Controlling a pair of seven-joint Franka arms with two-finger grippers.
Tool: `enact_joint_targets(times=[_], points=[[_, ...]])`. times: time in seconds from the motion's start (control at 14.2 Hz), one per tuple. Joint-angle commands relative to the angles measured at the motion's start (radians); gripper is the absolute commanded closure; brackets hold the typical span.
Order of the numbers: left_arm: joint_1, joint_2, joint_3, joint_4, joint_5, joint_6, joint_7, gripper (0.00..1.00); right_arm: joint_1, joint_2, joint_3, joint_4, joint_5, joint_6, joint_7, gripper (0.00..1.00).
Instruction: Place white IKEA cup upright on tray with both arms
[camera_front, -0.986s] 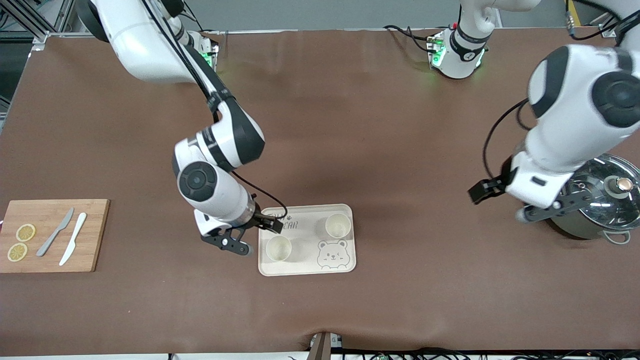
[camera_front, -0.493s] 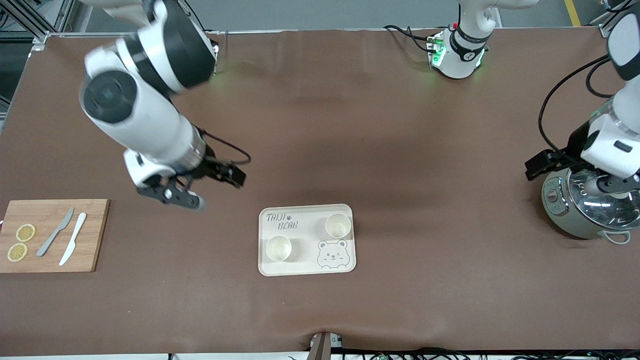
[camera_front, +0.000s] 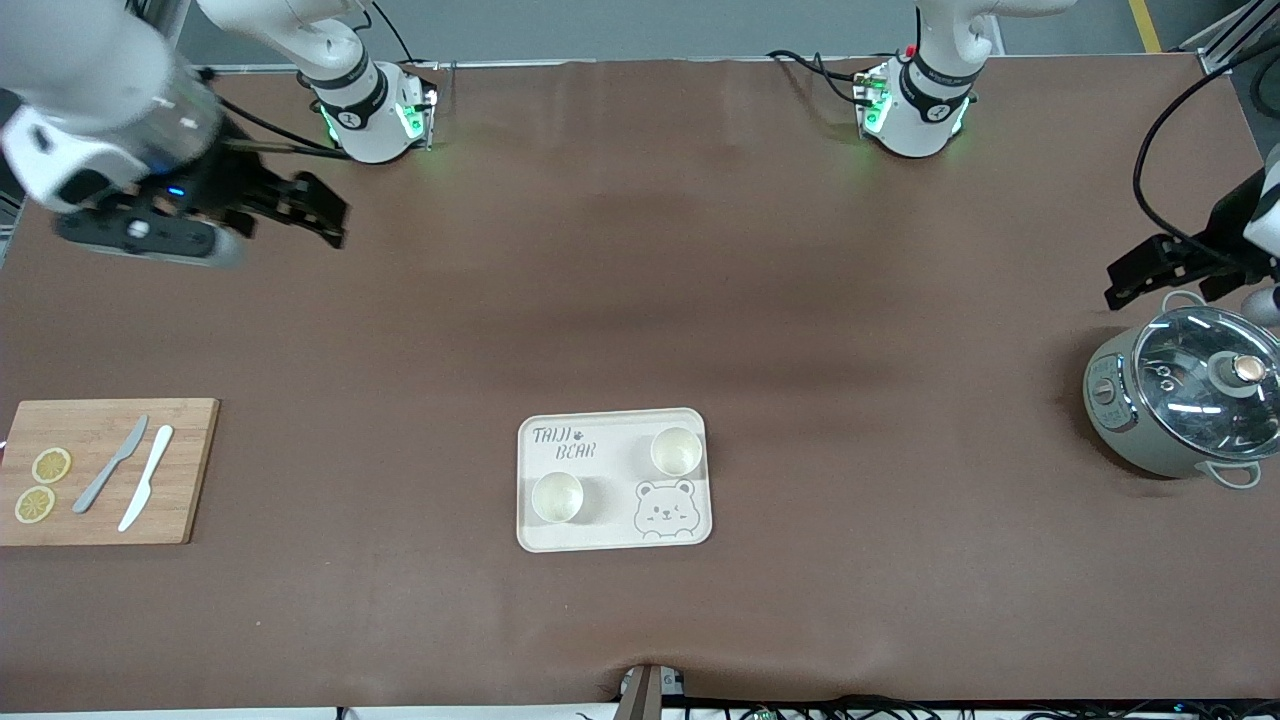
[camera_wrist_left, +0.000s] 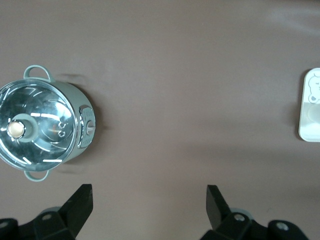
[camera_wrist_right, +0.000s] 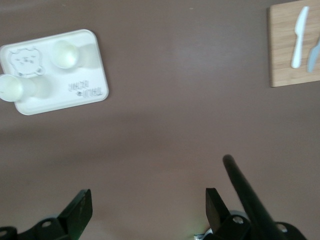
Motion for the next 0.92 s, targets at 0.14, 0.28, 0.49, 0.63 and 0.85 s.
enact_joint_targets(times=[0.14,0.28,0.49,0.63,0.85], points=[[0.006,-0.128,-0.007,-0.127,-0.009,-0.001,0.019,0.0,-0.216,-0.151,0.013,-0.224,-0.009,0.075,-0.275,0.0],[0.006,-0.154,-0.007,-0.15,-0.009,-0.001,0.033,0.0,-0.273,-0.15,0.013,-0.242,-0.035,0.102,-0.347,0.0],[0.006,-0.143,-0.009,-0.134,-0.006,-0.001,0.034,0.0,-0.334,-0.146,0.013,-0.32,-0.049,0.205,-0.43,0.0],[0.004,-0.124,-0.007,-0.105,-0.004,-0.001,0.034,0.0,-0.354,-0.145,0.014,-0.361,-0.048,0.242,-0.442,0.0],[0.004,-0.088,-0.007,-0.045,-0.008,-0.004,0.02,0.0,-0.354,-0.148,0.014,-0.359,-0.048,0.239,-0.445,0.0]])
